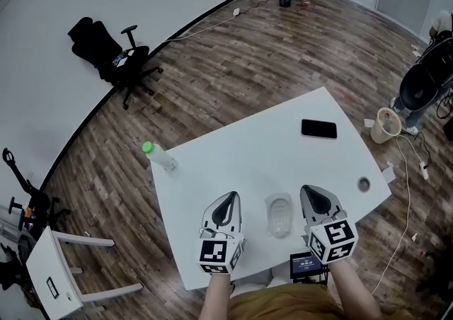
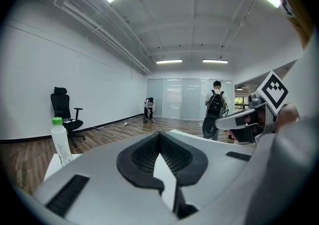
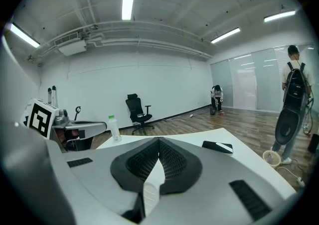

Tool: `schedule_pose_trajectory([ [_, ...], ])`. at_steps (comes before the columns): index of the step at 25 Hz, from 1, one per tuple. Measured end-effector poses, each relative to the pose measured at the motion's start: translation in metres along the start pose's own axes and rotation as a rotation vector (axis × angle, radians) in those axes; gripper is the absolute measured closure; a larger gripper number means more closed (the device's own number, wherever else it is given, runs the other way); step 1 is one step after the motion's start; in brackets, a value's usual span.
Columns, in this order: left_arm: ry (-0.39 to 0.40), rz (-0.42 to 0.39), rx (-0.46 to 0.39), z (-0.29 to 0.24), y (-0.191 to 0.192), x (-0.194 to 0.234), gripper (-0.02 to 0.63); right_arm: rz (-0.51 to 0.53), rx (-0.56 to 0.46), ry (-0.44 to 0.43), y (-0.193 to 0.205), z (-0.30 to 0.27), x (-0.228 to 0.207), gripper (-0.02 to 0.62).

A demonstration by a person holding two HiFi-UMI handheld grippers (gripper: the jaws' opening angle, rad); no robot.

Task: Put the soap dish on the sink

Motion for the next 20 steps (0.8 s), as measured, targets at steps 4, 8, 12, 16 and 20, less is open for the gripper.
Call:
schedule_pose_trajectory([
  [4, -0.003, 0.029, -0.028, 0.001, -0.01, 0.001, 0.598, 0.006, -0.025, 0.006, -0.011, 0.006, -0.002, 0.586],
  [8, -0.017, 0.034, -0.063, 0.007, -0.026, 0.005, 0.598, 0.029, -0.046, 0.001, -0.02, 0.01, 0.003, 0.586],
  [12, -0.037, 0.013, -0.091, 0.014, -0.042, 0.011, 0.598, 0.042, -0.083, -0.01, -0.034, 0.015, 0.009, 0.586],
  [16, -0.044, -0.011, -0.101, 0.018, -0.051, 0.011, 0.598, 0.043, -0.118, -0.015, -0.046, 0.02, 0.014, 0.586],
  [20, -0.047, -0.035, -0.114, 0.024, -0.061, 0.009, 0.598, 0.046, -0.153, -0.013, -0.055, 0.028, 0.016, 0.586],
])
Point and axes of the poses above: the fingertips, and each gripper's own axes: z backward along the fingers, x to its left, y out of its underside, the point moved 2 cm from there along z, backward along the fingers, and after that the axes turned 10 degrees about -z, right-handed, at the moved point
